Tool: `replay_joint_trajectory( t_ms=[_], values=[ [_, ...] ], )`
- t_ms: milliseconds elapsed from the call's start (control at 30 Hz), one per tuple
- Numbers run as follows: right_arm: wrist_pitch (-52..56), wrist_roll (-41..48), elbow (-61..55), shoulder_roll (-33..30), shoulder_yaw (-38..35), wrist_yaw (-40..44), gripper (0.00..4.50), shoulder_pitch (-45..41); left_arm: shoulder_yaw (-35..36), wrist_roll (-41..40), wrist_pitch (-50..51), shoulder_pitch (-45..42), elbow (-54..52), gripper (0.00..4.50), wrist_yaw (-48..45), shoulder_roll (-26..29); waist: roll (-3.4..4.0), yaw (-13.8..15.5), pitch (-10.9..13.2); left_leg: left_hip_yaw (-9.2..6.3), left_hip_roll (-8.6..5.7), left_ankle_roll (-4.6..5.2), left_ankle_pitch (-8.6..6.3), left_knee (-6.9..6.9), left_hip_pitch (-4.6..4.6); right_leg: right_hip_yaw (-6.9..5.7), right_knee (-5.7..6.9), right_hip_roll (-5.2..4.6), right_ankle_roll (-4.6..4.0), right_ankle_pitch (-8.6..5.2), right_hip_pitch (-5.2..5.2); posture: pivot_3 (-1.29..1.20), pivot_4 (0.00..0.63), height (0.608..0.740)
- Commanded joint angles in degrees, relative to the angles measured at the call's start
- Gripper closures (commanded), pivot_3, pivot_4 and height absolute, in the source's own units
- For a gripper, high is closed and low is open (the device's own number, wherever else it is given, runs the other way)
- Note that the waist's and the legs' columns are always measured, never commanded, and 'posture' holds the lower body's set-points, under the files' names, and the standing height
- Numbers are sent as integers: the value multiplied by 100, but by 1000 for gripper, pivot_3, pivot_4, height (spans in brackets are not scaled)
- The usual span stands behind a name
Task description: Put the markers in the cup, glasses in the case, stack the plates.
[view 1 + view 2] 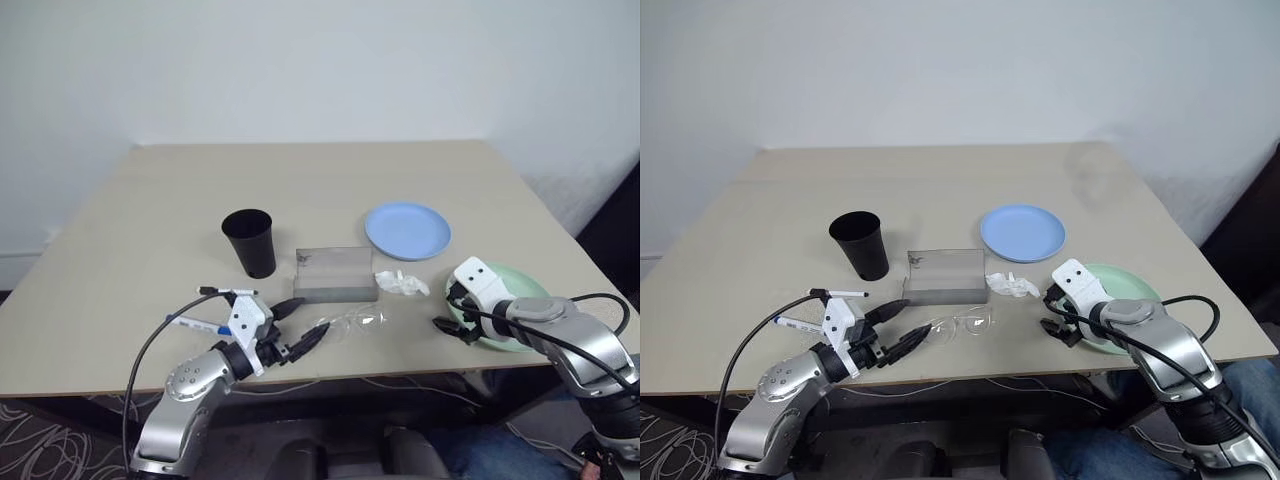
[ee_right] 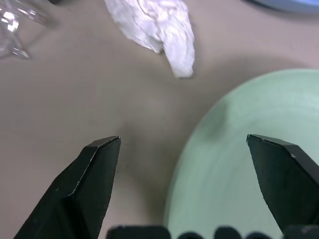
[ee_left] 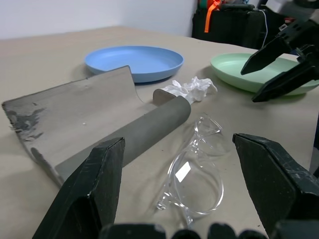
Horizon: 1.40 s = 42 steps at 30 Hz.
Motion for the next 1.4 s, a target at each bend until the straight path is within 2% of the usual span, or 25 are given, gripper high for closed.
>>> replay_joint_trajectory(
  t_ms=[33,333,567,733,833,967,1067,1200,1400],
  values=[
    [10,-139,72,58,-88,-170,1345,-179,16,26,-118,-69,-165,823,46,-6,0,0,0,0,0,0,0,0,0,0,0,0,0,0,0,0,0,721],
    [-22,-365,265,161,24,-300,4473,-253,36,69,-199,-41,-123,823,116,-11,-18,-12,-6,-2,3,0,0,0,4,2,1,0,0,0,3,0,0,721],
    [-160,-747,654,247,-20,-634,4473,-430,41,87,-234,-40,-92,823,145,-11,-24,-32,-8,1,21,-1,0,3,4,0,-1,-4,-2,2,4,0,0,721],
    [-883,-1236,1209,275,-27,-1032,4473,-568,29,115,-262,-47,-65,823,175,-18,-20,-1,-6,9,30,-2,0,2,-2,-8,-1,-5,-2,2,0,0,0,721],
    [-1742,-1420,1579,293,7,-998,4473,-744,20,120,-273,-57,-55,823,186,-14,-17,-5,-5,16,35,-4,-2,-2,-7,-8,-2,-2,-2,1,-10,0,0,721],
    [-3024,-1512,2186,323,54,-676,4473,-1038,16,118,-278,-91,-33,823,183,-7,-15,-35,-4,23,35,-4,-2,-24,-4,-3,-10,7,-1,1,-15,0,0,721],
    [-4166,-1361,2931,475,189,93,4473,-1559,77,21,-240,-195,10,823,159,-30,-15,-48,-4,23,37,-2,-1,-25,2,-3,-9,13,-2,0,-11,0,0,721],
    [-5420,-1412,4230,801,395,943,4473,-2415,97,-13,-214,-309,61,823,121,-1,-15,-47,-3,21,36,21,13,-16,10,-1,-2,14,-3,1,-1,0,0,721],
    [-6988,-1624,6443,1440,513,1552,4473,-3477,117,-3,-226,-368,92,823,126,15,-15,-43,-5,21,34,24,15,-13,4,-4,-3,13,-3,1,2,0,0,721]
  ],
)
